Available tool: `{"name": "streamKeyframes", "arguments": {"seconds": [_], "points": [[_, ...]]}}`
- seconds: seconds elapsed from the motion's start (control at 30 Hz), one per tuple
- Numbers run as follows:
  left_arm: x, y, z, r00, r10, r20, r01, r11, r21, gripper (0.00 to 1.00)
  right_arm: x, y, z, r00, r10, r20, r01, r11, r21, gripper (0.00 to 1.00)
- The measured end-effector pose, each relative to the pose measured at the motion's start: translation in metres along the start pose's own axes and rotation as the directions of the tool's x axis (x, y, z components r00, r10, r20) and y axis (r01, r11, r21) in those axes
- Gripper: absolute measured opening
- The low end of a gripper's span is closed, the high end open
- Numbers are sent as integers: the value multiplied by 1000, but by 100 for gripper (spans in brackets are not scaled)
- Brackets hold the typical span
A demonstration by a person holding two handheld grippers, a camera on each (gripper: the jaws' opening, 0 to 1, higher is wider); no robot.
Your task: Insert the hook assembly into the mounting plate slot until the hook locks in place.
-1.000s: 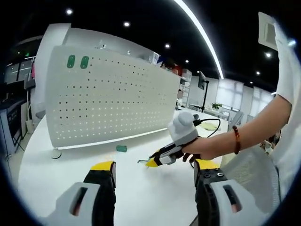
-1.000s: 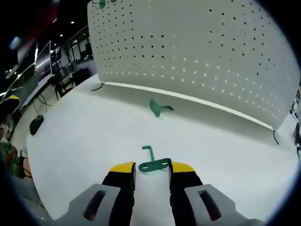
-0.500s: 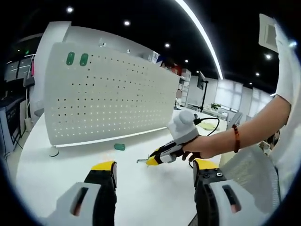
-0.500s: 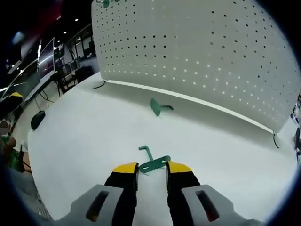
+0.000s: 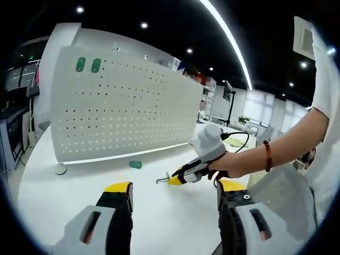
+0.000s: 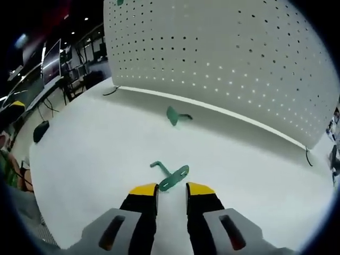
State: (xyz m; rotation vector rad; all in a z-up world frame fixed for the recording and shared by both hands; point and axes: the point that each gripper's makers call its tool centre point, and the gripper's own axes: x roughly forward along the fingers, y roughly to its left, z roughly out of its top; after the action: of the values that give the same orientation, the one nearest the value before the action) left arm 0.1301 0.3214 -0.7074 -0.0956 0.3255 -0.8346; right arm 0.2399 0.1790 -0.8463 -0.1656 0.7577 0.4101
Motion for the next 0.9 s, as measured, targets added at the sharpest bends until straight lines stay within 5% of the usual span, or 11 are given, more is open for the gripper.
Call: {"name": "streamKeyframes", "arguments": {"seconds": [0.9], "points": [[0, 0, -1, 1000, 0, -10, 0, 1000, -2, 64, -2, 5, 5, 1000, 7, 24, -7, 1000, 8, 6]]}}
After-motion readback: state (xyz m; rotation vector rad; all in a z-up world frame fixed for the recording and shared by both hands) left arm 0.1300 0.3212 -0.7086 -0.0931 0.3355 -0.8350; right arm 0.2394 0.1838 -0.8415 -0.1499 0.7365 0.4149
